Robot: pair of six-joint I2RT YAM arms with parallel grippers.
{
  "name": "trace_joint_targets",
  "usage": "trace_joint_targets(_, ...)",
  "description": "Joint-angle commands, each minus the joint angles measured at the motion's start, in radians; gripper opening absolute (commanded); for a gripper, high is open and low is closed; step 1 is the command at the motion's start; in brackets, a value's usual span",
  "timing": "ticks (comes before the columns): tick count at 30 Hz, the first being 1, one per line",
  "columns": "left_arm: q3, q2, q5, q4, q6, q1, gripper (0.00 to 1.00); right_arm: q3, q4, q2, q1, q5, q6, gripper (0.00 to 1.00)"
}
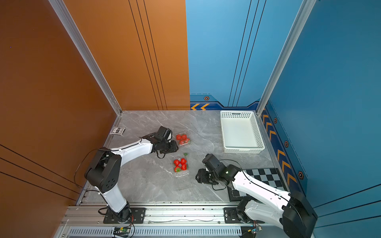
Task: Pack strawberries into containers
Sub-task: Place the strawberry in the packing box, then adjust the packing box at the center of the board.
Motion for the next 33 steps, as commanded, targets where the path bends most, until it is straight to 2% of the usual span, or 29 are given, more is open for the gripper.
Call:
trace_joint_targets(1,0.031,0.017,-0.011,-0.019,0.031,-0.013,0.47,-0.085,0.141,-0.049,0.005,-0.055,0.129,0.56)
trace_joint_targets(15,0.005,0.037,-0.013,-0.016,0.032,-0.032,0.46,-0.145,0.380,0.097,0.080,-0.090,0.249,0.56)
trace_joint_targets(23,-0.015,0.036,-0.025,-0.014,0.031,-0.040,0.45,-0.142,0.410,0.172,0.100,-0.076,0.252,0.55)
trace_joint_targets(33,-0.032,0.029,-0.027,-0.013,0.030,-0.040,0.45,-0.165,0.514,0.241,0.104,-0.103,0.273,0.45)
